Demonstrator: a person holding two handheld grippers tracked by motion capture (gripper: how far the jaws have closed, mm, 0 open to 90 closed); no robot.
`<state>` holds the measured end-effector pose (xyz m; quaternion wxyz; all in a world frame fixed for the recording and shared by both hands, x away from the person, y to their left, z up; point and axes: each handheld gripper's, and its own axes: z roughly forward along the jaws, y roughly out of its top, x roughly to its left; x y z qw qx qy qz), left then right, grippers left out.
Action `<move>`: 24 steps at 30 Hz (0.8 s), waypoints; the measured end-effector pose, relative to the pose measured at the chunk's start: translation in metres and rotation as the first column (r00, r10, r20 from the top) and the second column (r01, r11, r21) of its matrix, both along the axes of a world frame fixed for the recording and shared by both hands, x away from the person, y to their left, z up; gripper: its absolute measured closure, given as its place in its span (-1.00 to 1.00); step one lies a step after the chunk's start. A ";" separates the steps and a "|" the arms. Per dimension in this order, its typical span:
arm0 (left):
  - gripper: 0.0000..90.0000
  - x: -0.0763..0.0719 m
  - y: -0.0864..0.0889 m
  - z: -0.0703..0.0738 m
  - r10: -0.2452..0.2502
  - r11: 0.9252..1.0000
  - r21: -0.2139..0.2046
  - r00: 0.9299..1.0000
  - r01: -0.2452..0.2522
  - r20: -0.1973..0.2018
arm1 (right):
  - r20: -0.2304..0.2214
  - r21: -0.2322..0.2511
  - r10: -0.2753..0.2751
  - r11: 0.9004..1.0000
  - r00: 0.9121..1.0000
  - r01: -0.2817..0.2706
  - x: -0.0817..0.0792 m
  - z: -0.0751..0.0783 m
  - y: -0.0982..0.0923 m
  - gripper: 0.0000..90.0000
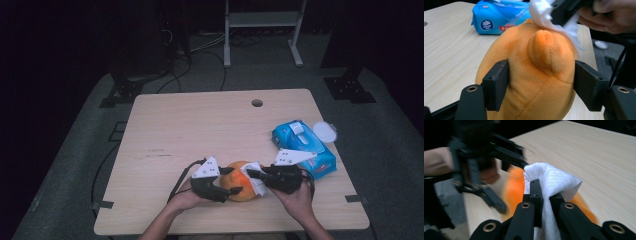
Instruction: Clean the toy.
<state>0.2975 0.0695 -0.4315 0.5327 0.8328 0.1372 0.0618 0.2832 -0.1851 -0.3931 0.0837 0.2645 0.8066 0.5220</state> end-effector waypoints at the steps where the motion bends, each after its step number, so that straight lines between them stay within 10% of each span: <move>1: -0.27 -0.002 -0.002 -0.001 -0.004 1.000 0.002 1.000 0.004 0.006 | 0.015 -0.006 0.020 1.000 1.000 -0.020 -0.003 0.002 0.006 0.90; 13: -0.24 -0.011 -0.009 -0.003 -0.047 0.999 0.018 0.996 0.046 0.075 | -0.015 -0.034 -0.047 0.998 0.999 0.046 0.009 -0.001 -0.010 0.90; 24: -0.23 -0.019 -0.015 -0.004 -0.098 0.994 0.061 0.987 0.091 0.126 | -0.008 -0.082 0.014 0.997 1.000 -0.015 0.009 0.001 0.009 0.90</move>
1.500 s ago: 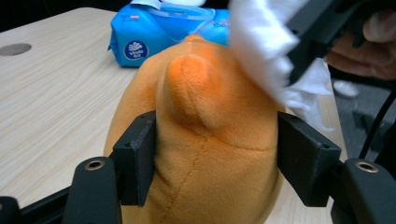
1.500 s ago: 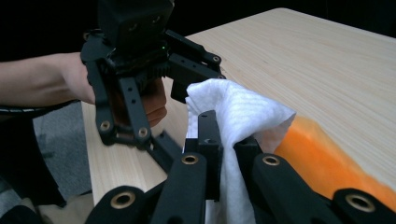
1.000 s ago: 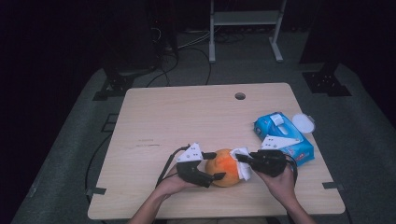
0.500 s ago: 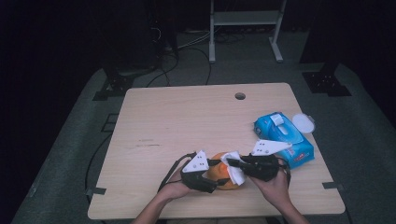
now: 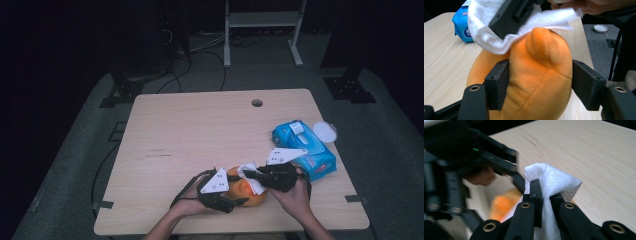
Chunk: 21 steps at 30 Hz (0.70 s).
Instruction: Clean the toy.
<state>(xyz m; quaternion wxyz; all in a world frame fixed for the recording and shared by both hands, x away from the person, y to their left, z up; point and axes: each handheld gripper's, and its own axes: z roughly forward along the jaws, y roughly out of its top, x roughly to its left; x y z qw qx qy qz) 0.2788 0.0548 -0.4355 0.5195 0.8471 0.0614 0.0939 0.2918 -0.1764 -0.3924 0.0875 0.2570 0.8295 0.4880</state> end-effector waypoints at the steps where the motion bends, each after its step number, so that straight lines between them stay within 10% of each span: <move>1: -0.22 0.000 0.000 0.000 -0.003 1.000 0.001 1.000 0.003 0.000 | 0.003 -0.011 -0.016 1.000 1.000 0.016 0.002 -0.001 -0.003 0.90; 10: -0.22 0.003 0.002 -0.002 0.001 1.000 -0.011 1.000 -0.001 -0.008 | -0.054 -0.032 -0.096 0.995 0.994 0.095 0.012 -0.007 -0.028 0.90; 17: -0.21 0.010 0.002 -0.001 0.061 0.997 -0.040 0.997 -0.063 -0.043 | -0.028 0.057 0.037 0.998 0.999 -0.035 -0.005 0.011 -0.009 0.90; 21: -0.21 0.010 -0.001 0.000 0.093 0.995 -0.043 0.995 -0.095 -0.046 | 0.017 0.022 0.109 0.994 0.994 -0.109 -0.018 0.017 0.011 0.90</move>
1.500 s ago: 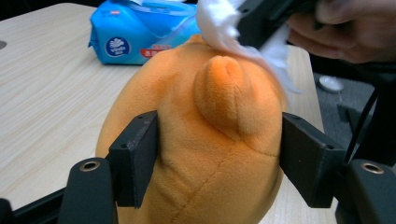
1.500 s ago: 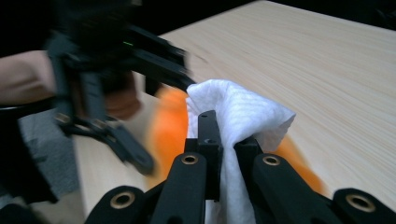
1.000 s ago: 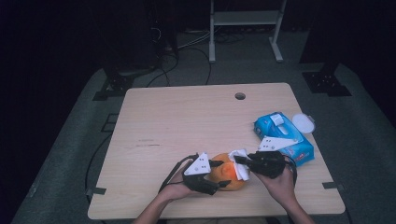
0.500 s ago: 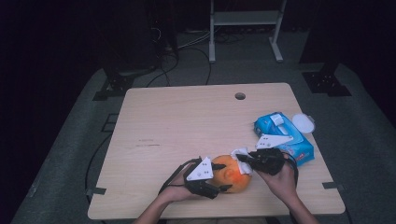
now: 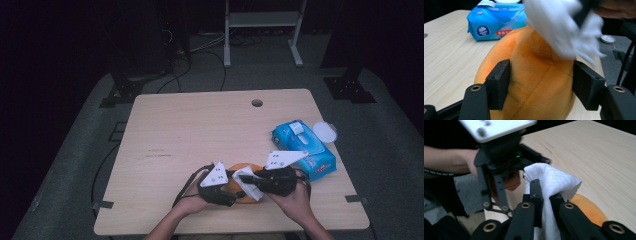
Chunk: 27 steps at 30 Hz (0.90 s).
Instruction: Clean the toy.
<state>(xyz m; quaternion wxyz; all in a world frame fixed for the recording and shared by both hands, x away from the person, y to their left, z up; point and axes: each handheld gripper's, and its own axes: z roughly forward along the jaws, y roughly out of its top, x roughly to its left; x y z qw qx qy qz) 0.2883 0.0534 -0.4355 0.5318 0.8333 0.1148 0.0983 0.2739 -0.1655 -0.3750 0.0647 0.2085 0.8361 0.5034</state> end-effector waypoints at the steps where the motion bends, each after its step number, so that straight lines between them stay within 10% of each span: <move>1: -0.21 0.000 0.000 0.000 0.002 1.000 0.000 1.000 -0.002 0.000 | 0.017 -0.019 0.000 1.000 1.000 0.000 -0.002 0.000 0.003 0.90; 9: -0.16 0.006 0.012 0.000 0.008 1.000 -0.026 0.999 -0.009 -0.041 | 0.074 -0.051 -0.122 0.991 0.990 0.126 0.007 -0.006 -0.016 0.90; 13: -0.19 0.010 0.016 -0.002 0.006 0.999 -0.044 0.998 -0.009 -0.066 | 0.009 -0.026 -0.160 0.987 0.987 0.160 0.016 -0.016 -0.030 0.90; 21: -0.32 0.007 0.015 0.001 0.015 1.000 -0.022 0.999 -0.016 -0.035 | -0.017 0.040 -0.092 0.995 0.996 0.092 0.014 -0.016 -0.017 0.90; 27: -0.15 0.010 0.021 0.002 0.010 1.000 -0.011 0.999 -0.011 -0.047 | -0.044 0.030 -0.221 0.975 0.974 0.222 0.030 -0.024 -0.044 0.90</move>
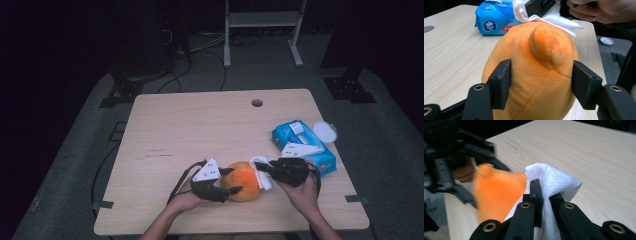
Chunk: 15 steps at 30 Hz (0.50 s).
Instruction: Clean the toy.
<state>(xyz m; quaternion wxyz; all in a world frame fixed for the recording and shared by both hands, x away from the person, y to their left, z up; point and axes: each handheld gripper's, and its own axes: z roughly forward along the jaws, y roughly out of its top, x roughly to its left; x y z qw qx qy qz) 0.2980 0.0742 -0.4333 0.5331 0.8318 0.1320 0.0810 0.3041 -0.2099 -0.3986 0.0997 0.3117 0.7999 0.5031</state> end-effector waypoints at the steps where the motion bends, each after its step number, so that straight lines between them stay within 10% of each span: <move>1: -0.15 0.001 0.002 0.000 0.003 1.000 -0.003 1.000 -0.003 -0.003 | -0.020 0.014 -0.014 1.000 1.000 0.015 0.003 -0.003 -0.006 0.90; 8: -0.17 0.010 0.013 -0.002 0.061 0.996 -0.057 0.995 -0.066 -0.072 | -0.061 0.071 0.012 0.997 0.998 -0.007 0.001 -0.003 -0.011 0.90; 15: -0.13 0.006 0.014 -0.003 0.016 0.999 -0.032 0.999 -0.018 -0.044 | -0.023 0.037 0.041 0.999 0.999 -0.040 -0.003 -0.001 0.006 0.90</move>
